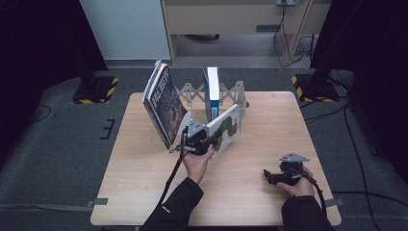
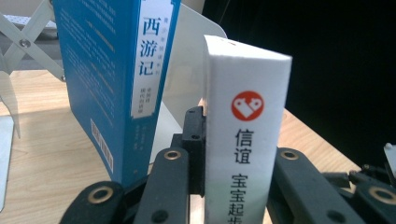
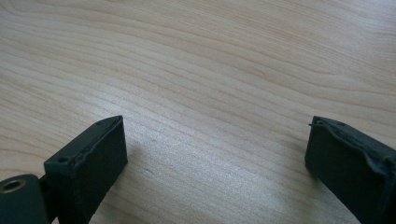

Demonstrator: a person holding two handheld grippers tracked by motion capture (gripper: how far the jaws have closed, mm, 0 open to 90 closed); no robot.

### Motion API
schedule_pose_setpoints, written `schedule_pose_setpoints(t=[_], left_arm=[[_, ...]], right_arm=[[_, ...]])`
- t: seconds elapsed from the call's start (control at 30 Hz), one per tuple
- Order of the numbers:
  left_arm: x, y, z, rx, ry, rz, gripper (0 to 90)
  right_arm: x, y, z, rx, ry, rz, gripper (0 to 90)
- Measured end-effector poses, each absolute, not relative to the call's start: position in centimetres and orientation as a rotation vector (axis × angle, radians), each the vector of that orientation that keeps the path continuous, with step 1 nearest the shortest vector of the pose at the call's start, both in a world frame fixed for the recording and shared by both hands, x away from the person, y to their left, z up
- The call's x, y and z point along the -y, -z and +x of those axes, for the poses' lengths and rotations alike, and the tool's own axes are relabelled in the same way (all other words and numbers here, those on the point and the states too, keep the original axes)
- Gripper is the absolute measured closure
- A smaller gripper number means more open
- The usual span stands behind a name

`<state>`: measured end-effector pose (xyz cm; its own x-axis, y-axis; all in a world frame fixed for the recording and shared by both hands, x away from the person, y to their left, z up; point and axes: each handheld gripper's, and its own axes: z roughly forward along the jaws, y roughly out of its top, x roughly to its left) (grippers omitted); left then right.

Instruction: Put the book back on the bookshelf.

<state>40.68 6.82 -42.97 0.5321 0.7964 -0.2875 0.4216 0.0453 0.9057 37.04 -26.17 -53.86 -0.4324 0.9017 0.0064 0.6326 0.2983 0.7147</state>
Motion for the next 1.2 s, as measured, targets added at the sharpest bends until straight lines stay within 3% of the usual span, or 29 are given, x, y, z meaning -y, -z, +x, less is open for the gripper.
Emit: schedule_pose_setpoints(t=[1.2], left_arm=[[-2.8,44.3,43.5,-1.119,-0.564,1.596,74.3]], right_arm=[[26.2,53.9,37.1,-2.174,-0.92,1.373,5.6]])
